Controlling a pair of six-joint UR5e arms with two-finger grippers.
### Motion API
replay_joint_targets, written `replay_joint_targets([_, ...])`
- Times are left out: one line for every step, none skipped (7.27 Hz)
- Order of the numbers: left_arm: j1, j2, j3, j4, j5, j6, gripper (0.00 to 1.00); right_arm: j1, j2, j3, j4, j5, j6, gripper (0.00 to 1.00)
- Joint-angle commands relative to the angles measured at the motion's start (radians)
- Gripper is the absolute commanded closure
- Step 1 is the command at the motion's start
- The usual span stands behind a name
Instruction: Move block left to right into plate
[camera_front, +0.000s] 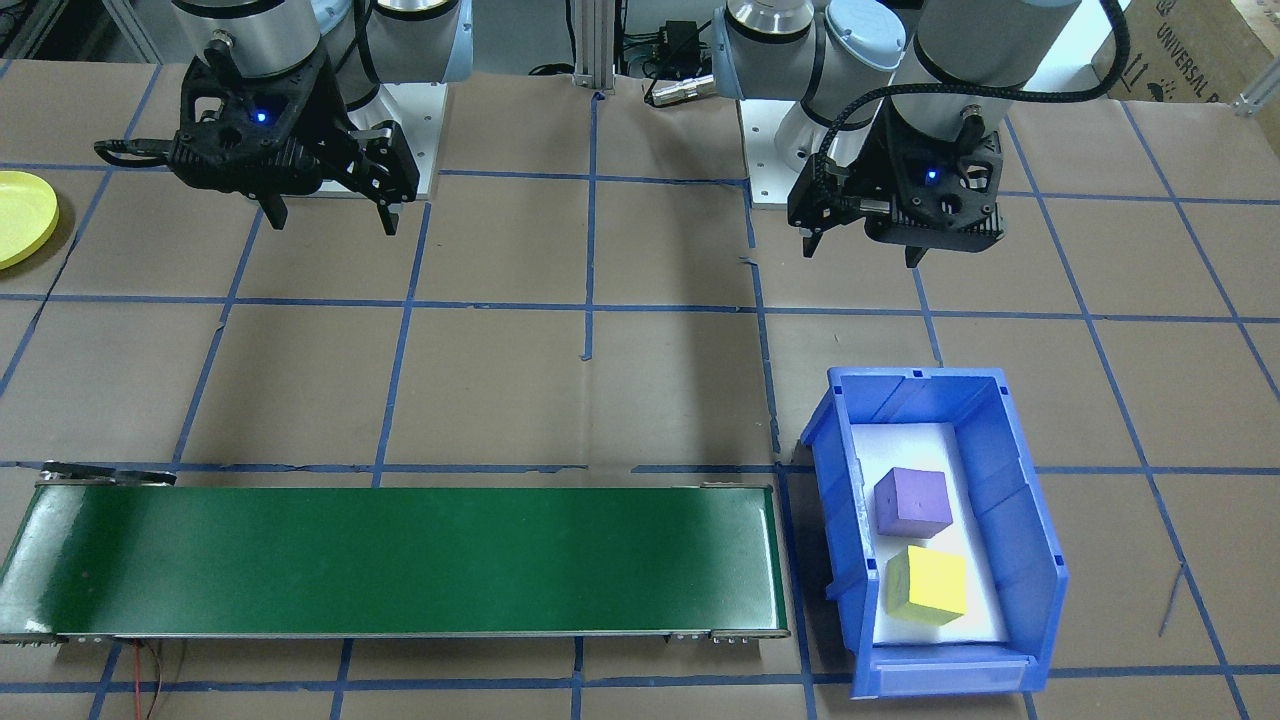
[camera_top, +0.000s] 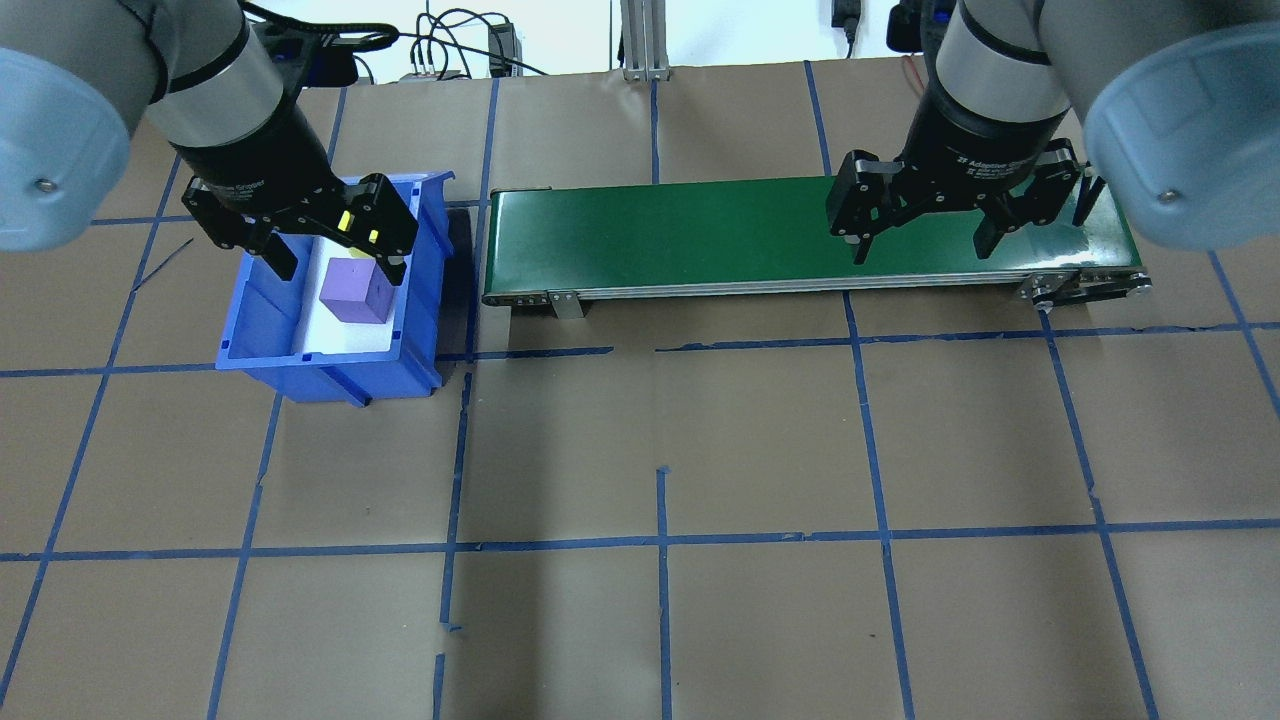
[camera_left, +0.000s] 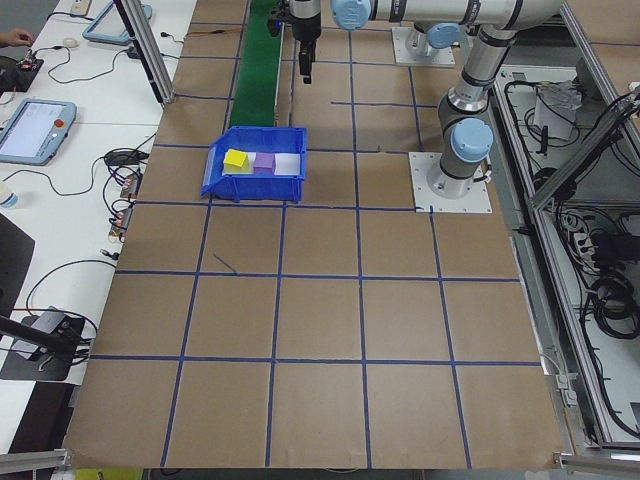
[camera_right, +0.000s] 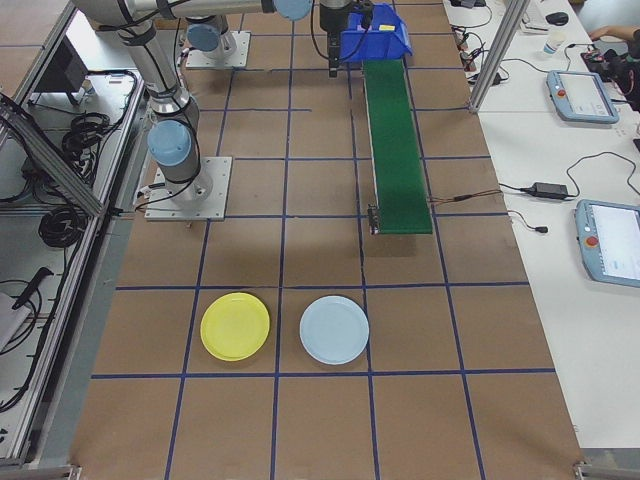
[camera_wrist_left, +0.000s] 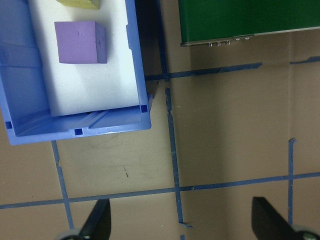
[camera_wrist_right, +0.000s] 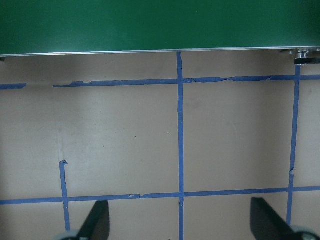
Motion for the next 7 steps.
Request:
replay_joint_targets([-0.001,-0.001,-0.001,-0.001,0.001,0.003,0.00,0.000,0.000,0.000,0.000,0.000,0.000,0.00])
replay_joint_targets([0.007,0.001,0.001,0.001,0.001,0.006,0.00,0.000,0.000,0.000,0.000,0.000,0.000,0.00])
replay_joint_targets([0.048,0.001,0.013,0.001,0.007,0.024,0.00,0.000,0.000,0.000,0.000,0.000,0.000,0.00])
replay_joint_targets([0.132,-0.016,0.001,0.011,0.000,0.091,0.00,0.000,0.000,0.000,0.000,0.000,0.000,0.00])
replay_joint_targets([0.181,-0.051,-0.002,0.078,-0.007,0.120,0.00,0.000,0.002,0.000,0.000,0.000,0.000,0.00])
replay_joint_targets([0.189,-0.109,0.001,0.184,0.001,0.146,0.00,0.000,0.000,0.000,0.000,0.000,0.000,0.00])
replay_joint_targets([0.192,-0.160,0.001,0.247,0.003,0.210,0.00,0.000,0.002,0.000,0.000,0.000,0.000,0.00])
